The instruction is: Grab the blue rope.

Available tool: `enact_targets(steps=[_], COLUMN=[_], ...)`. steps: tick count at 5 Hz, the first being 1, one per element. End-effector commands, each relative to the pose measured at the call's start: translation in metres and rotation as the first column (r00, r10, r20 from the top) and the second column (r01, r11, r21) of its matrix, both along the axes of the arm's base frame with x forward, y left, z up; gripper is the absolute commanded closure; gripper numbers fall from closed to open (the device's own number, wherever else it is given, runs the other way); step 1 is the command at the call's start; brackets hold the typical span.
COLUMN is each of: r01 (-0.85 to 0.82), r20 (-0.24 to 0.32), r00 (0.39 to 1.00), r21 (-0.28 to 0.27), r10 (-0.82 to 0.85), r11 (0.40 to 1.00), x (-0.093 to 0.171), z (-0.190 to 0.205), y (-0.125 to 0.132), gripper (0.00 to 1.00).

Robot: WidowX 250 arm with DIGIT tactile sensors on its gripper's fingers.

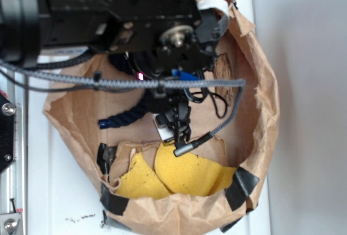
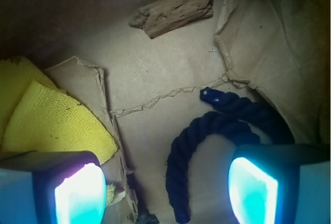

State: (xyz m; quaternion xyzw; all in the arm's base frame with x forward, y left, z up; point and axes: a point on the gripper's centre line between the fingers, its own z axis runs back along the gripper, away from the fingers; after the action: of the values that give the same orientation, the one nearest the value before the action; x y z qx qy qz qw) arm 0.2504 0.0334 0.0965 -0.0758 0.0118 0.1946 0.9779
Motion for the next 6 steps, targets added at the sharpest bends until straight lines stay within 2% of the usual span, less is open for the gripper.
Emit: enact_targets(steps=[1, 2, 3, 4, 6], r01=[-0.183, -0.243, -0.339, -0.362, -0.389], r20=[-0.015, 0.113, 0.143, 0.160, 0.173], r00=[0.983, 0.959, 0.922, 0.910, 0.900], r21=[-0.035, -0.144, -0.148, -0.144, -0.100], r10=[0.182, 0.260, 0.360, 0.383, 0.401], r11=[0.983, 0.959, 0.929, 0.921, 0.916], x=[0.004, 0.002, -0.004, -0.007, 0.001], z=[-0.013, -0.028, -0.036, -0.038, -0.049], y=[0.010, 0.010, 0.009, 0.011, 0.012], gripper=[0.00, 0.00, 0.00, 0.00, 0.00])
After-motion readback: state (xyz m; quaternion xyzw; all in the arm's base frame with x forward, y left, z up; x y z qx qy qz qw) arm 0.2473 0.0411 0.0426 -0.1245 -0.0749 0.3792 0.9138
